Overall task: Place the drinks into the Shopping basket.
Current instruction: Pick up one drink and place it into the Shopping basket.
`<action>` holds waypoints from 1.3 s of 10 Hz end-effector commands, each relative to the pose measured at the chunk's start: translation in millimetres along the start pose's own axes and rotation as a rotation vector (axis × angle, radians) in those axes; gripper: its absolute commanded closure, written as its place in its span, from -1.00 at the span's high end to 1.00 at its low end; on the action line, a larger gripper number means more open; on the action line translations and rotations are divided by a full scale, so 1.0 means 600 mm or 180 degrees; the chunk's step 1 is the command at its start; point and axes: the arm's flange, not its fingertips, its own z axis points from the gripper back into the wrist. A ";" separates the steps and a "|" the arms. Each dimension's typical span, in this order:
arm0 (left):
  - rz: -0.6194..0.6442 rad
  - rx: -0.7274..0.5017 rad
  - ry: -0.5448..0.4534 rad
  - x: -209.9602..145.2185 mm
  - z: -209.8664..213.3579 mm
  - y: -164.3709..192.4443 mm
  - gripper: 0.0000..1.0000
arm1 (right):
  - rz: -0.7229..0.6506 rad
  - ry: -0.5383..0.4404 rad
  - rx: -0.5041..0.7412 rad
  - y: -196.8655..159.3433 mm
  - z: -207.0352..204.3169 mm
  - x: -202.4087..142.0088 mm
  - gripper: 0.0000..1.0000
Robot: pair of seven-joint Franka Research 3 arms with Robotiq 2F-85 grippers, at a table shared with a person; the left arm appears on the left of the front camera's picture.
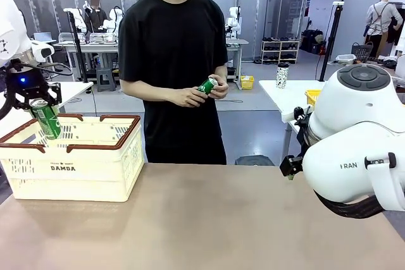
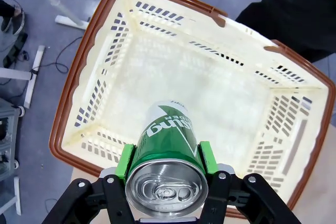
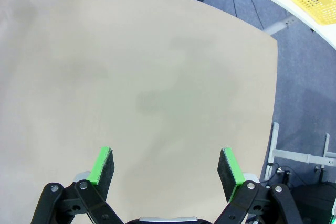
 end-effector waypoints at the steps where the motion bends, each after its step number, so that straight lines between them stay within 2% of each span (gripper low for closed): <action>1: -0.0247 -0.0045 0.0088 0.035 -0.037 0.025 0.16 | 0.0000 0.0003 -0.0007 0.000 -0.001 -0.001 1.00; 3: -0.0472 -0.0186 0.0160 0.041 -0.069 0.037 0.16 | 0.0000 0.0003 -0.0007 0.000 -0.001 -0.001 1.00; 5: -0.0608 -0.0249 0.0022 0.057 -0.124 0.048 0.16 | 0.0000 0.0003 -0.0007 0.000 -0.001 -0.001 1.00; 8: -0.0674 -0.0240 0.0253 0.062 -0.173 0.058 0.16 | 0.0000 0.0003 -0.0007 0.000 -0.001 -0.001 1.00; 10: -0.0873 -0.0412 0.0357 0.060 -0.205 0.054 0.16 | 0.0000 0.0003 -0.0007 0.000 -0.001 -0.001 1.00; 13: -0.1056 -0.0407 0.0475 0.048 -0.239 0.054 0.16 | 0.0000 0.0003 -0.0007 0.000 -0.001 -0.001 1.00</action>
